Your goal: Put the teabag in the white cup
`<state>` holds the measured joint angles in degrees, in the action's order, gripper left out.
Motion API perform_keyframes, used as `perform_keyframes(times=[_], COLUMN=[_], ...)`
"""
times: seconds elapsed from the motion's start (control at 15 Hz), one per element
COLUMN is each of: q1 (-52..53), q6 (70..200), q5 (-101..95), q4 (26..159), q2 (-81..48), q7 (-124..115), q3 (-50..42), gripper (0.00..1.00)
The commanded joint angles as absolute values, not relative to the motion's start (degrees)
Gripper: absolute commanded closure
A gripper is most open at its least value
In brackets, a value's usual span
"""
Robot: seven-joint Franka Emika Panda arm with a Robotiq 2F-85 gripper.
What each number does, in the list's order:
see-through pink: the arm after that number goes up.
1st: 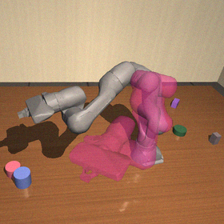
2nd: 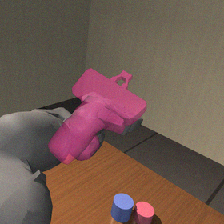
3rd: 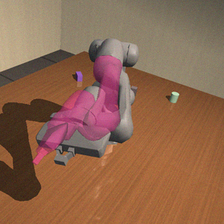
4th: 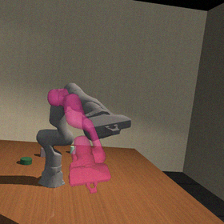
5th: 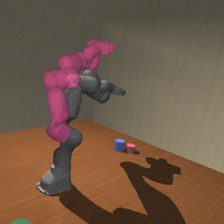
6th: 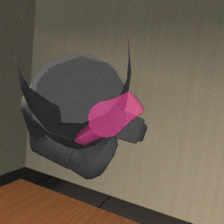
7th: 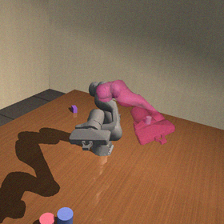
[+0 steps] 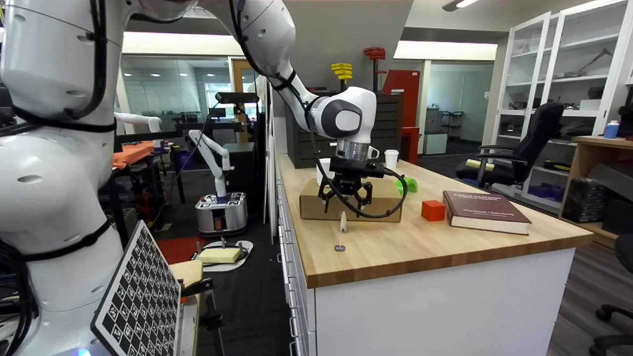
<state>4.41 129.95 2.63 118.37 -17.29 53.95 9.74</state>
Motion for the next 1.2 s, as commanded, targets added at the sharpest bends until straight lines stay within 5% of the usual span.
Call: perform_keyframes(times=[0.0, 0.2, 0.27, 0.33, 1.0, 1.13], q1=[3.59, 3.50, 3.45, 3.41, 3.11, 3.04], q6=[127.94, 128.05, 128.06, 128.02, 127.96, 127.91], q5=[3.50, 3.35, 3.38, 3.40, 3.20, 3.19], q4=[116.87, 116.90, 116.96, 116.98, 117.06, 117.02], q2=[-17.79, -17.70, -17.69, -17.67, -17.50, -17.47], q7=[54.46, 54.54, 54.62, 54.64, 54.63, 54.60], q3=[10.38, 10.26, 10.25, 10.22, 9.58, 9.45], gripper=[0.00, 0.02, 0.27, 0.27, 0.92, 0.98])
